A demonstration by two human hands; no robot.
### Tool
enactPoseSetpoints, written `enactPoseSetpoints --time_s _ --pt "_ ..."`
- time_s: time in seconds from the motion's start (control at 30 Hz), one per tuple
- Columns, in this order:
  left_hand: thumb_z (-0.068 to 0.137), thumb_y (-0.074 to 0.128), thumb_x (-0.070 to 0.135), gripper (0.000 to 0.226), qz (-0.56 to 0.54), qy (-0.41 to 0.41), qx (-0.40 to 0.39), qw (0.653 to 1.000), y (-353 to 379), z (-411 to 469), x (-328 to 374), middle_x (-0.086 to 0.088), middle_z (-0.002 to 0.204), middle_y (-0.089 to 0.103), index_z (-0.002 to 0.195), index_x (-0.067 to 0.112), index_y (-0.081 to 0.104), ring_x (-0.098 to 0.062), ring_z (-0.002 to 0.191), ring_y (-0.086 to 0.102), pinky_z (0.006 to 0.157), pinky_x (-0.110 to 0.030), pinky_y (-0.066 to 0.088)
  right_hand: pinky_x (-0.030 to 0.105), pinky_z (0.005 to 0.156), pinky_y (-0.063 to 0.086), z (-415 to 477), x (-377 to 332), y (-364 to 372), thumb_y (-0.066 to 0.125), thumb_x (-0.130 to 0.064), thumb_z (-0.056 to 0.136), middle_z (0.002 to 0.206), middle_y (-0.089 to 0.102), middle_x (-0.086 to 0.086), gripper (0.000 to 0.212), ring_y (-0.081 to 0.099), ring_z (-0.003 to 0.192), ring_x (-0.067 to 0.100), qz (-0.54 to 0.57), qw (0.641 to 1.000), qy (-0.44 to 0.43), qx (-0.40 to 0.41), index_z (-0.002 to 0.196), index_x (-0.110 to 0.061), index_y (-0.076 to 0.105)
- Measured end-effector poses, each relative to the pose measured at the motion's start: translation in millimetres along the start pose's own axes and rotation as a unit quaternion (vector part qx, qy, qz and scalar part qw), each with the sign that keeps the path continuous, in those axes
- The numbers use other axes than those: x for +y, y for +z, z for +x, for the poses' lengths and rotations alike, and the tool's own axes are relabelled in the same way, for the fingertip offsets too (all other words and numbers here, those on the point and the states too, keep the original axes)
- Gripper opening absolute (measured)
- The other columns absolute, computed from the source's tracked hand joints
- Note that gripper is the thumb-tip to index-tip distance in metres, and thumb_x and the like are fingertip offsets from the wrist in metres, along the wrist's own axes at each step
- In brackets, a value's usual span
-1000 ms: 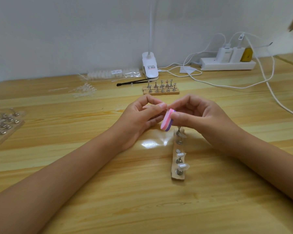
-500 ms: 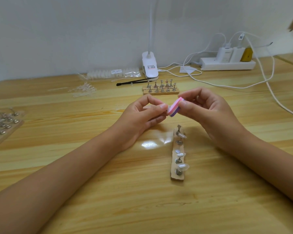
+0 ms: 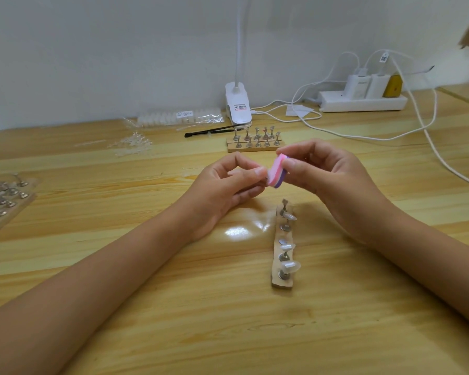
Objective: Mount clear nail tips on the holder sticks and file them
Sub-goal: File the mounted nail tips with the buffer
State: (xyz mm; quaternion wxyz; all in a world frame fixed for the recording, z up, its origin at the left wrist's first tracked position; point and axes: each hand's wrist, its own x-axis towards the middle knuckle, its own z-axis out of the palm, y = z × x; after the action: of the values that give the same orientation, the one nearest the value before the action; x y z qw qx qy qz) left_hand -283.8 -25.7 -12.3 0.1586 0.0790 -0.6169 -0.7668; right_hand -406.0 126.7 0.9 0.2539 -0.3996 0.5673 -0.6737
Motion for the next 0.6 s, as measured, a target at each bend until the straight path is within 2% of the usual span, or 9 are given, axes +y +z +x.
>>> enactPoseSetpoints --time_s 0.07,0.23,0.4,0.53,0.6 --pt "0.076 0.071 0.019 0.007 0.008 0.0 -0.005 1.0 0.5 -0.2 -0.7 0.0 0.082 0.072 0.076 0.017 0.064 -0.01 0.083 0.069 0.085 -0.023 0.056 0.025 0.084 0.055 0.2 -0.4 -1.8 0.068 -0.019 0.081 0.095 0.074 0.004 0.032 0.071 0.093 0.015 -0.008 1.0 -0.009 0.002 0.11 -0.006 0.068" --pt "0.077 0.076 0.022 0.011 0.016 -0.004 -0.013 1.0 -0.5 -0.4 -1.5 -0.001 0.081 0.072 0.076 0.02 0.066 -0.011 0.083 0.069 0.086 -0.023 0.055 0.021 0.082 0.055 -1.7 -2.5 -5.2 0.069 -0.02 0.083 0.099 0.076 0.005 0.025 0.072 0.096 0.016 -0.044 0.997 -0.014 -0.061 0.108 -0.013 0.072" --pt "0.077 0.075 0.025 0.005 0.048 0.006 -0.027 0.998 -0.1 -2.2 -2.3 -0.004 0.092 0.075 0.076 0.024 0.07 -0.012 0.091 0.068 0.089 -0.024 0.054 0.021 0.083 0.055 2.4 -0.6 -7.4 0.069 -0.023 0.083 0.096 0.076 0.004 0.028 0.072 0.095 0.016 -0.027 0.999 -0.02 -0.01 0.108 -0.012 0.071" --pt "0.076 0.075 0.025 0.01 0.019 0.005 -0.009 1.0 -0.1 -1.0 -2.6 -0.002 0.082 0.073 0.078 0.019 0.067 -0.011 0.085 0.07 0.082 -0.021 0.055 0.022 0.082 0.056 0.0 -0.2 -7.0 0.07 -0.021 0.082 0.098 0.076 0.006 0.027 0.072 0.096 0.017 -0.032 0.998 0.002 -0.053 0.107 -0.011 0.071" --pt "0.077 0.071 0.023 0.01 0.017 0.006 -0.003 1.0 -0.1 -0.8 -2.7 -0.003 0.083 0.073 0.081 0.017 0.065 -0.012 0.086 0.07 0.082 -0.022 0.055 0.022 0.082 0.055 0.5 -0.2 -5.6 0.07 -0.019 0.082 0.095 0.076 0.004 0.027 0.072 0.094 0.015 -0.023 0.999 -0.004 -0.038 0.107 -0.01 0.07"
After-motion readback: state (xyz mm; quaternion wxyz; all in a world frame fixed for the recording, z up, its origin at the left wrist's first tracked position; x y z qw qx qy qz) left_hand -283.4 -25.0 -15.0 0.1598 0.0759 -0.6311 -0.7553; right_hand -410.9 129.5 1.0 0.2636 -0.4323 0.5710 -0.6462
